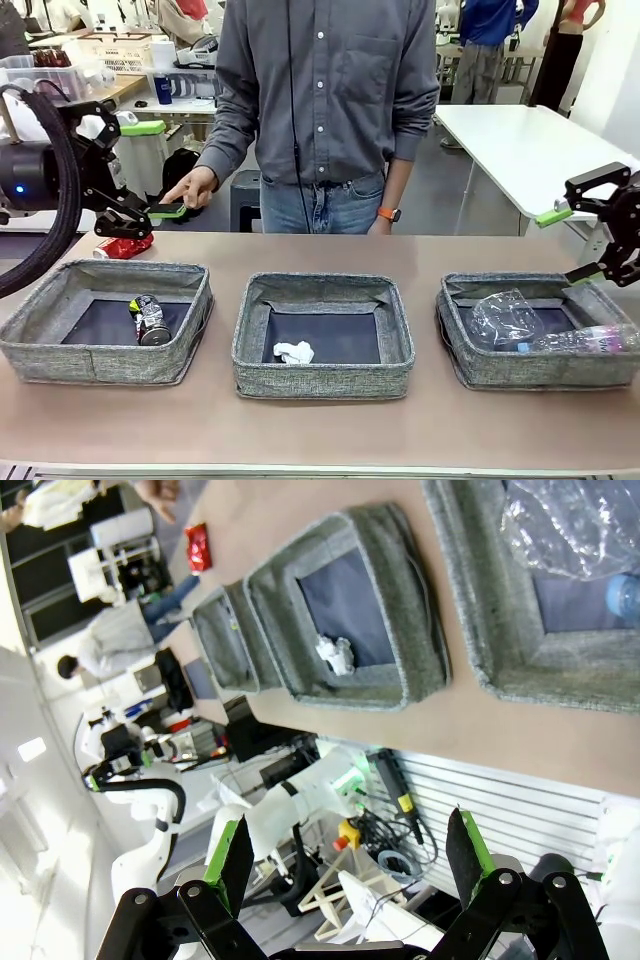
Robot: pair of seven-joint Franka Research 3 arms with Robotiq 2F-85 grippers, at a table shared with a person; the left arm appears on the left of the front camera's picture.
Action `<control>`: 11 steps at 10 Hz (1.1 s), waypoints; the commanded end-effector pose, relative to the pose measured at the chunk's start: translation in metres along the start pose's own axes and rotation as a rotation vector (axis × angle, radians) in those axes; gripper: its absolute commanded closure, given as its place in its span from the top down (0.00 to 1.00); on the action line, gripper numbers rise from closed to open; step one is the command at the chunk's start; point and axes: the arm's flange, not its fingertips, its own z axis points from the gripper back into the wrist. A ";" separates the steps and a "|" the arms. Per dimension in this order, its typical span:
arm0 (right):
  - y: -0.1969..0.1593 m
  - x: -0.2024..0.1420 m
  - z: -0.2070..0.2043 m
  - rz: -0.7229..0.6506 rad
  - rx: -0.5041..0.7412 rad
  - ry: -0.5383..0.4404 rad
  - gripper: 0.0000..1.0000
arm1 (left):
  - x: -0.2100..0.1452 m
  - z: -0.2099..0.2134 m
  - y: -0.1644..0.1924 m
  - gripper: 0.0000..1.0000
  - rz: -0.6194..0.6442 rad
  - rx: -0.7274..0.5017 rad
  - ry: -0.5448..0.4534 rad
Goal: Sort the waste into the appropriate baskets.
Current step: Pick up the waste item pointed out by the person.
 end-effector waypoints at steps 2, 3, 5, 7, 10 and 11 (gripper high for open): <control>0.003 0.002 0.001 0.007 0.004 -0.003 1.00 | -0.001 -0.001 0.000 1.00 -0.019 -0.025 -0.002; 0.003 0.002 0.001 0.007 0.004 -0.003 1.00 | -0.001 -0.001 0.000 1.00 -0.019 -0.025 -0.002; 0.003 0.002 0.001 0.007 0.004 -0.003 1.00 | 0.010 0.002 0.003 1.00 -0.036 0.137 -0.017; 0.003 0.002 0.001 0.007 0.004 -0.003 1.00 | 0.039 0.015 -0.002 1.00 -0.125 0.326 -0.024; 0.003 0.002 0.001 0.007 0.004 -0.003 1.00 | 0.098 0.075 -0.010 1.00 -0.192 0.876 -0.202; 0.003 0.002 0.001 0.007 0.004 -0.003 1.00 | 0.113 0.091 -0.003 1.00 -0.132 1.076 -0.291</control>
